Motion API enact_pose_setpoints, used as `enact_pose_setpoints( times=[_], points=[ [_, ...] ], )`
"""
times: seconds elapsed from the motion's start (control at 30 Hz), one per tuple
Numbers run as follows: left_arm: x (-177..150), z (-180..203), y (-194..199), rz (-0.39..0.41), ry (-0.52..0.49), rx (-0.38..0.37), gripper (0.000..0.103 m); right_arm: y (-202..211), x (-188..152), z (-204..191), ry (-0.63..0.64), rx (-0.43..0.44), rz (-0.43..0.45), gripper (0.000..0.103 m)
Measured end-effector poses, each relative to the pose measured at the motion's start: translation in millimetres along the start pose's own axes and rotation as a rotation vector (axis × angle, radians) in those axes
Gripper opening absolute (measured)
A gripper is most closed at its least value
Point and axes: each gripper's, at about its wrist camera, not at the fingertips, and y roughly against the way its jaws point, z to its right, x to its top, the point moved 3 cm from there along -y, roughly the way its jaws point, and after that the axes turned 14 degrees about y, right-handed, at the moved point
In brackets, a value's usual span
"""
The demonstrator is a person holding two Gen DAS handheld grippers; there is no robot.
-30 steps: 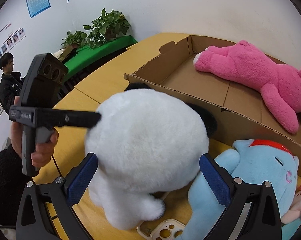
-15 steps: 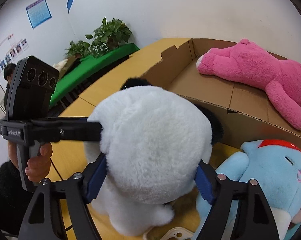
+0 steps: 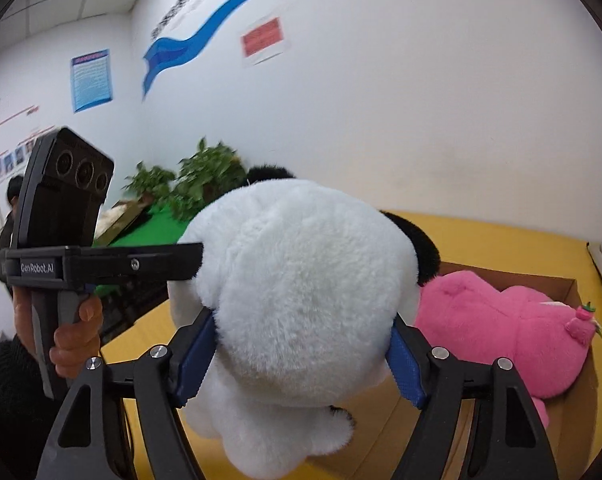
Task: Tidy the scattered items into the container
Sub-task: 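Lift the white panda with both grippers and carry it over the box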
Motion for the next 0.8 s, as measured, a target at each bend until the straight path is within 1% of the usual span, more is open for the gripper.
enact_pose_setpoints(
  times=[0.07, 0.13, 0.2, 0.23, 0.27, 0.33, 0.43, 0.5, 0.53, 0.57, 0.63, 0.67, 0.7, 0.73, 0.77, 0.8],
  points=[
    [-1.0, -24.3, -30.2, -0.050, 0.058, 0.040, 0.050, -28.9, -12.1, 12.6, -0.073, -0.022, -0.044, 0.081],
    [-12.7, -54.9, -58.0, -0.105, 0.134, 0.091, 0.050, -62.1, -38.2, 21.9, -0.159, -0.020, -0.134, 0.080],
    [-27.8, -85.8, -75.6, -0.150, 0.241, 0.134, 0.051, -85.6, -63.2, 25.3, -0.238, -0.011, -0.209, 0.080],
    [-35.3, -97.1, -78.7, -0.157, 0.278, 0.142, 0.051, -95.5, -73.4, 24.5, -0.265, -0.009, -0.245, 0.080],
    [-39.9, -103.3, -77.2, -0.146, 0.294, 0.133, 0.052, -103.6, -80.7, 21.3, -0.278, -0.003, -0.269, 0.080],
    [-41.1, -109.3, -72.5, -0.124, 0.313, 0.117, 0.054, -108.3, -79.9, 13.5, -0.246, -0.025, -0.262, 0.081],
    [-38.4, -107.7, -72.7, -0.122, 0.294, 0.153, 0.055, -113.2, -75.4, 9.6, -0.222, -0.054, -0.272, 0.086],
    [-37.8, -101.9, -72.1, -0.107, 0.265, 0.187, 0.056, -114.7, -76.7, 9.9, -0.224, -0.070, -0.285, 0.091],
    [-36.3, -97.3, -68.9, -0.096, 0.253, 0.199, 0.056, -113.8, -77.7, 10.8, -0.231, -0.072, -0.295, 0.091],
    [-35.6, -95.1, -62.5, -0.081, 0.248, 0.203, 0.056, -112.5, -77.8, 11.6, -0.242, -0.066, -0.302, 0.091],
    [-36.1, -85.5, -44.2, -0.047, 0.228, 0.201, 0.053, -90.1, -80.2, 21.5, -0.280, -0.017, -0.302, 0.092],
    [-37.2, -79.6, -37.6, -0.050, 0.208, 0.187, 0.053, -81.0, -80.4, 19.1, -0.284, 0.019, -0.303, 0.092],
    [-40.1, -72.0, -31.4, -0.062, 0.181, 0.169, 0.053, -73.2, -81.2, 12.8, -0.271, 0.059, -0.311, 0.092],
    [-44.5, -65.3, -27.9, -0.080, 0.157, 0.164, 0.053, -69.6, -82.1, 5.3, -0.241, 0.082, -0.325, 0.092],
    [-48.5, -61.5, -29.2, -0.101, 0.142, 0.172, 0.053, -69.7, -84.6, -2.9, -0.193, 0.073, -0.352, 0.090],
    [-54.3, -59.6, -35.0, -0.132, 0.124, 0.204, 0.053, -72.6, -89.2, -9.1, -0.159, 0.052, -0.382, 0.086]
  ],
)
